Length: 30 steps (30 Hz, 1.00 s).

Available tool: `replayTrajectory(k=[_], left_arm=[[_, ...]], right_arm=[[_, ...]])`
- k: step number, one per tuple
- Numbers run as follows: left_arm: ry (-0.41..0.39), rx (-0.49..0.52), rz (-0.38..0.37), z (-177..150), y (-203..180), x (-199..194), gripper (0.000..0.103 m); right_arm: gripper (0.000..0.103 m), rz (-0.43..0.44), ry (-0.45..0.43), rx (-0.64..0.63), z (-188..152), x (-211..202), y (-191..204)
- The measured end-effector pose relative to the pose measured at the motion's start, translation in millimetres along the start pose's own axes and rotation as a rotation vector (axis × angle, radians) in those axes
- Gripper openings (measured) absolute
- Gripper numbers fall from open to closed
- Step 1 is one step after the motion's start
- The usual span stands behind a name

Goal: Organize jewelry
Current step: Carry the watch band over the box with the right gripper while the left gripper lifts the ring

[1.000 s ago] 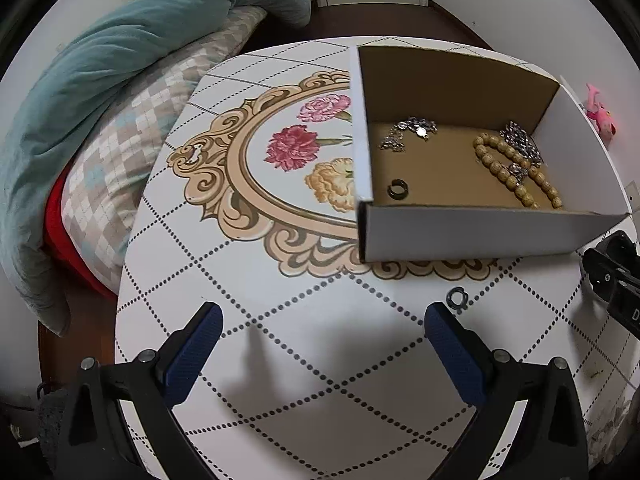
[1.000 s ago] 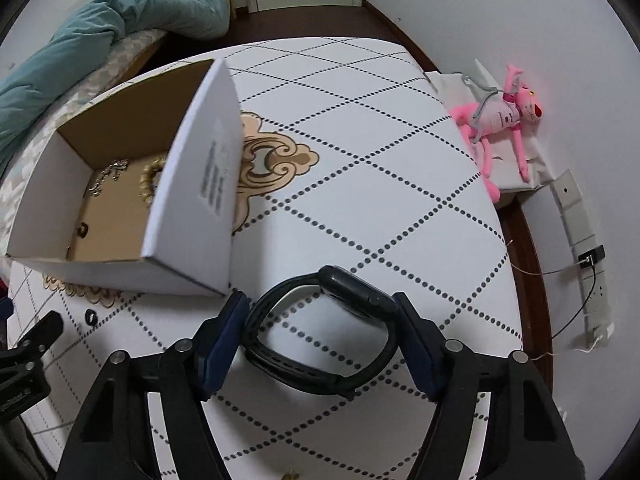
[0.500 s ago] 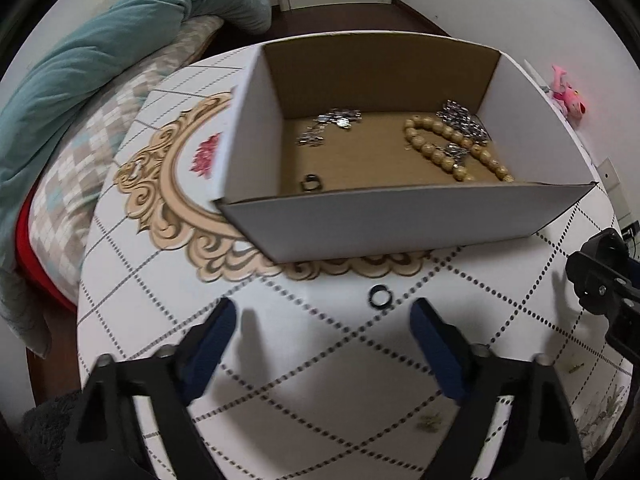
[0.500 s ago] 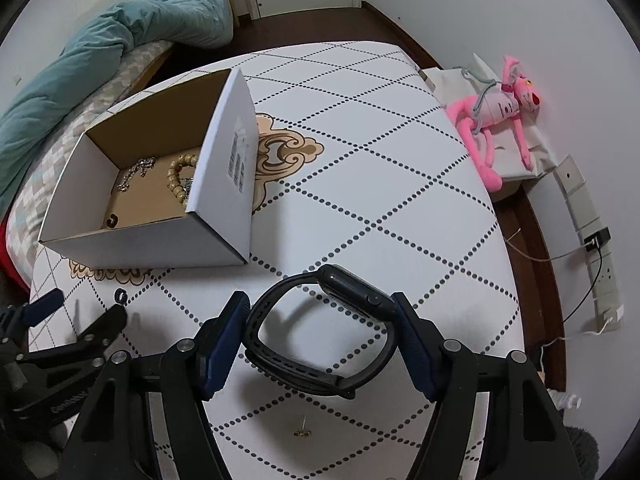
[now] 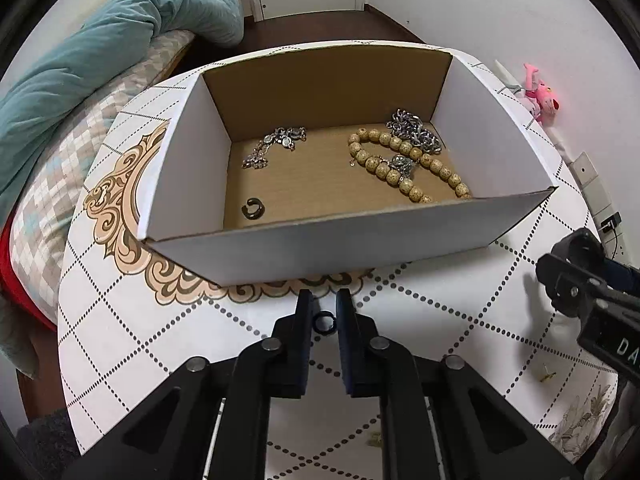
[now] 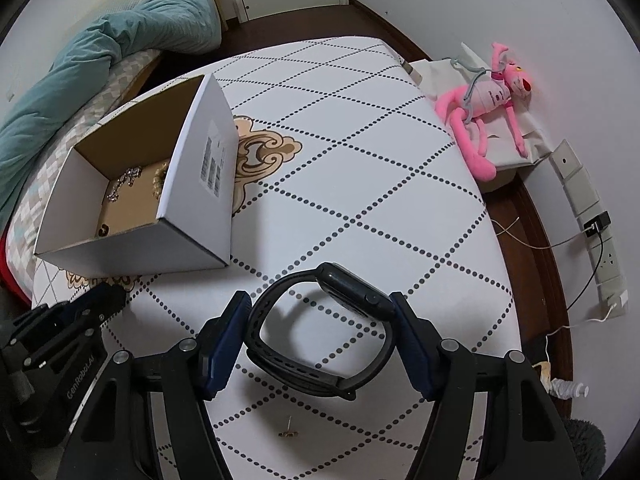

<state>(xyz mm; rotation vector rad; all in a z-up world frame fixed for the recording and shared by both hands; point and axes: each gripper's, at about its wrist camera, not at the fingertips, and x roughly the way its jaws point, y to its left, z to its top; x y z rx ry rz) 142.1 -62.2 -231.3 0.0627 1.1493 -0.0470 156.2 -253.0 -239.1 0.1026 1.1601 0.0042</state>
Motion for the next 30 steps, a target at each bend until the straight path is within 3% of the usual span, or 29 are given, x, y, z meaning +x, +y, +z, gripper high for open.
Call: replayTrajectory(k=[5,7,19,24,30], left_arm=[[0.004,-0.02,-0.009,-2,7,1,0.009],[0.003,-0.027,-0.018,-5,7,-3,0.002],[-0.05,-0.055,-0.073,-4,19,-41,0.002],[-0.1,-0.075,-0.128,11,29,-73,0.002],[-0.151,-0.105,-0.196,55,47,-103,0.002]], right_arm=[[0.07,0.008,-0.007,0.006,1,-1,2],[0.07,0.014,-0.01,0.007,1,-2,4],[0.07,0.06,-0.052,0.02,4,-27,9],[0.069,0.107,-0.082,0.027,11,-51,13],[0.069,0.19,-0.168,-0.004,42,-98,35]])
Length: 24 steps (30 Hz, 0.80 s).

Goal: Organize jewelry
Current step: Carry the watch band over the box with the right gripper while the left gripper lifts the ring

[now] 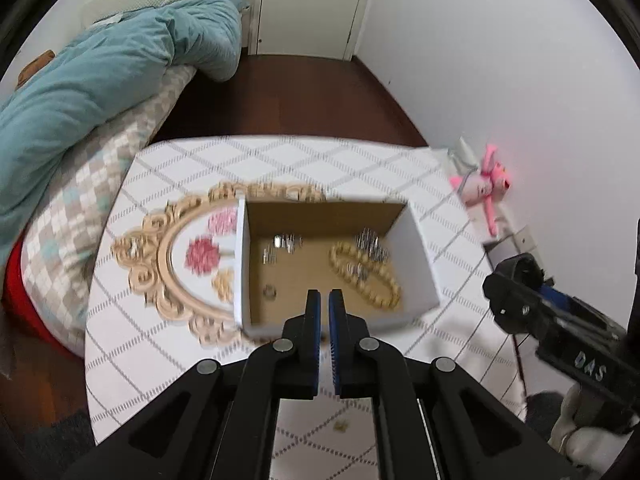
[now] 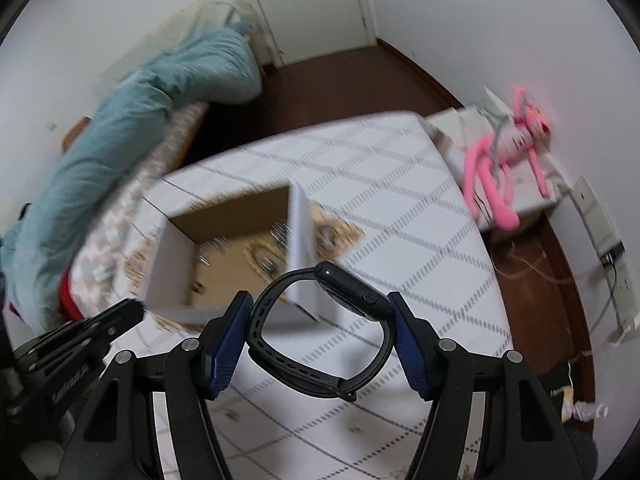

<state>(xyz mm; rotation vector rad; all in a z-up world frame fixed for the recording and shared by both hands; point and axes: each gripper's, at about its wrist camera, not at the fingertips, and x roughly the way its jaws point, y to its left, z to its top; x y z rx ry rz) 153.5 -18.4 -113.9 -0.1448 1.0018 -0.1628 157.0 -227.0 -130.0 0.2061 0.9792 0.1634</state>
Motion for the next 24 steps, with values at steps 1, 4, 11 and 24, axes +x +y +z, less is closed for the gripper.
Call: replayTrajectory(k=[1,4,11,24], left_arm=[[-0.005,-0.002,-0.003,9,2,0,0.002],[0.003,-0.005,0.004,29,8,8,0.002],[0.031,-0.041,0.016,21,24,11,0.006],[0.122,0.01,0.16,-78,4,60,0.057]], right_arm=[[0.069,0.016,-0.005,-0.009,8,-1,5],[0.069,0.047,0.001,-0.039,28,5,20],[0.069,0.057,0.021,-0.068,42,20,29],[0.069,-0.024,0.076,0.034,-33,24,-22]])
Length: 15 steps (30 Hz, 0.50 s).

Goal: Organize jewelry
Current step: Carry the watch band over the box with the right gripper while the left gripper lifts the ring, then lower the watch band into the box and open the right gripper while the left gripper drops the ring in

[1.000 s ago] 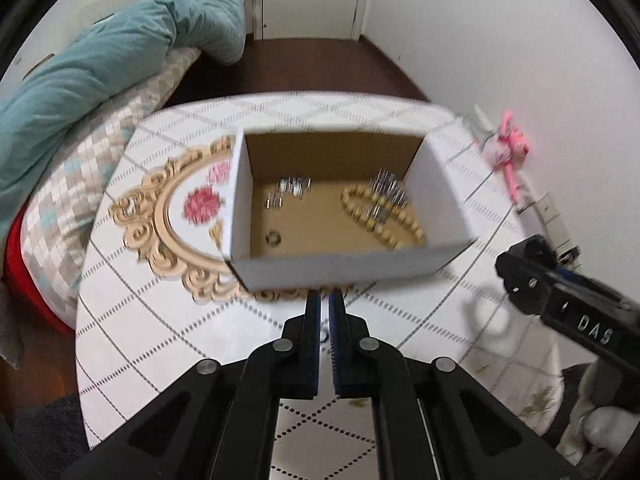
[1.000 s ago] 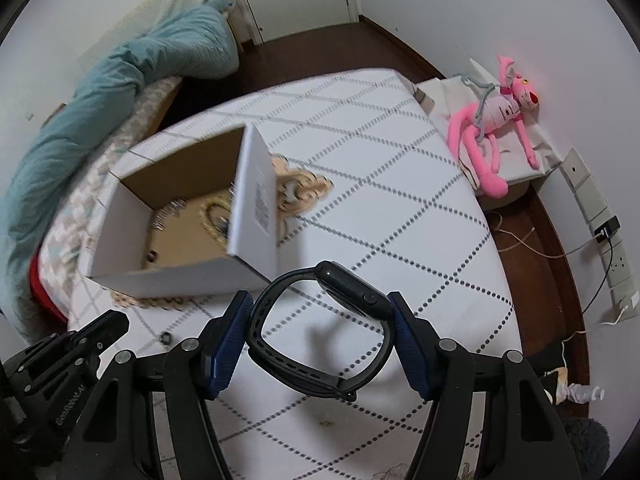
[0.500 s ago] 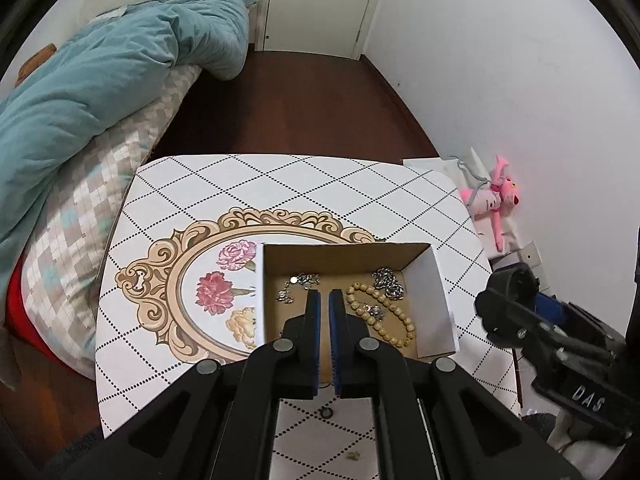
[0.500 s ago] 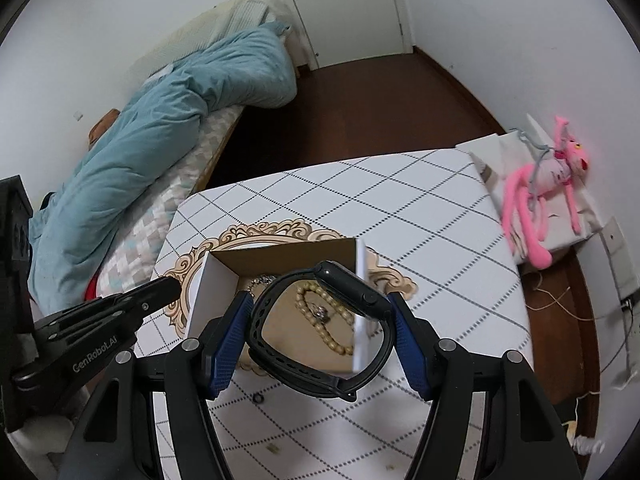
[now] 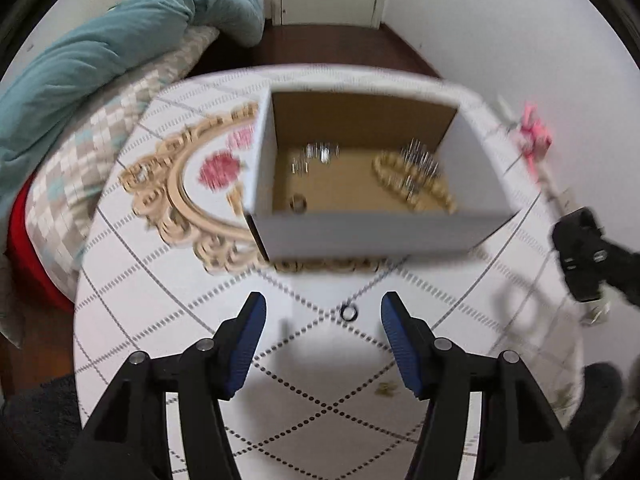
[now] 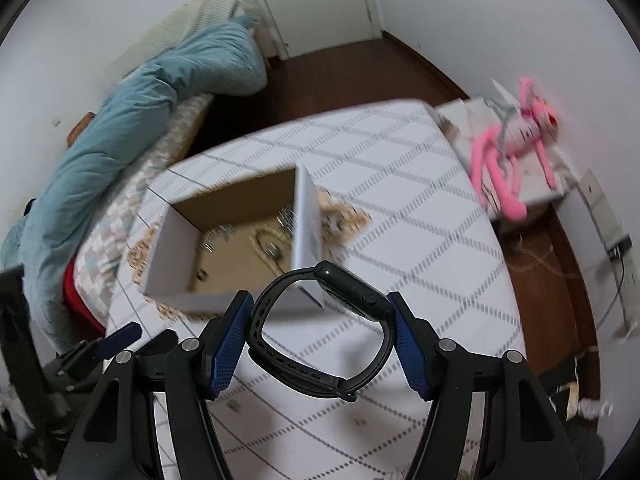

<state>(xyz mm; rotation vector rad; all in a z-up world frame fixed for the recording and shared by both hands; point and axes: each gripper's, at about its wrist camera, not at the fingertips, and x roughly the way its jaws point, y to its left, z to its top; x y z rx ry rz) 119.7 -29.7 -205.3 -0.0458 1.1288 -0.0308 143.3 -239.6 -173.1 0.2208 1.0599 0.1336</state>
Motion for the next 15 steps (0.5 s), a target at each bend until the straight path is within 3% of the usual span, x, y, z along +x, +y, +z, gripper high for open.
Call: replayTrajectory(k=[8,12,15], left_arm=[[-0.001,0.038,0.045,-10,-7,25,0.055],[0.0,0.048,0.034,-10,-12,28,0.031],[-0.009,0.056,0.027,-10,-15,27,0.019]], right_arm=[[0.069,-0.037,0.019,0.03,-14,13,-16],[0.069,-0.04,0.017,0.028,-12,16,-15],[0.069,-0.04,0.017,0.027,-11,17,-13]])
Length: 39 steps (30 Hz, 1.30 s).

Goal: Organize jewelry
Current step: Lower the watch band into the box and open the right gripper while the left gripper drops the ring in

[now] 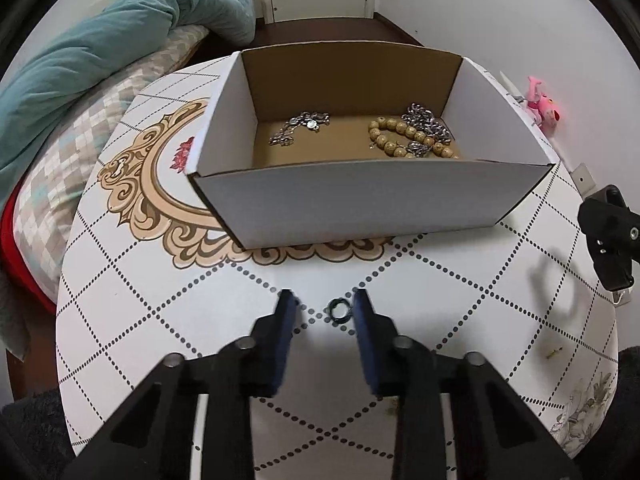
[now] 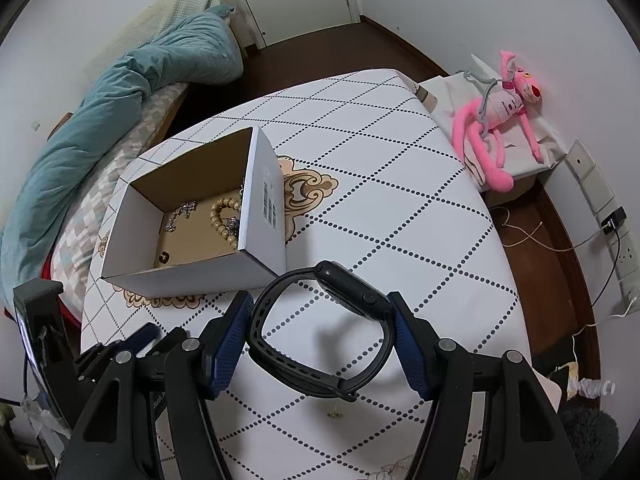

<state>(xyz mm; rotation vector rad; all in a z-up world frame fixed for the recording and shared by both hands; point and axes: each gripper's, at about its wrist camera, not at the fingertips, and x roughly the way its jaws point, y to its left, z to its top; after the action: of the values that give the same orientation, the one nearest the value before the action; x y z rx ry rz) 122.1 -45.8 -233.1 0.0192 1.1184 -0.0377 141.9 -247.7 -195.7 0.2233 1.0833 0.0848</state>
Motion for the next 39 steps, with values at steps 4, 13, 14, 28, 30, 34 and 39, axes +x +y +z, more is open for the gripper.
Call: replayTrajectory(k=[4,13,14,28,30,34,39], left_arm=[[-0.006,0.009,-0.008,2,-2,1,0.01],[-0.06,-0.014,-0.112,20,0,-51,0.01],[-0.075,-0.028,-0.138,30,4,-63,0.01],[0.045,-0.168,-0.248,125,56,-52,0.013],[0.042,-0.175,-0.224,128,62,-52,0.042],[0.005,-0.195,-0.173,130,75,-60,0.075],[-0.015,-0.188,-0.09,122,84,-61,0.092]], right_arm=[[0.069,-0.001,-0.001,-0.005,0,1,3],[0.069,0.048,-0.021,-0.01,9,-17,11],[0.069,0.066,-0.028,-0.012,13,-22,13],[0.075,0.226,0.126,-0.19,89,23,92],[0.076,0.232,0.162,-0.198,90,32,95],[0.078,0.226,0.201,-0.197,89,41,94],[0.082,0.175,0.153,-0.207,85,27,87]])
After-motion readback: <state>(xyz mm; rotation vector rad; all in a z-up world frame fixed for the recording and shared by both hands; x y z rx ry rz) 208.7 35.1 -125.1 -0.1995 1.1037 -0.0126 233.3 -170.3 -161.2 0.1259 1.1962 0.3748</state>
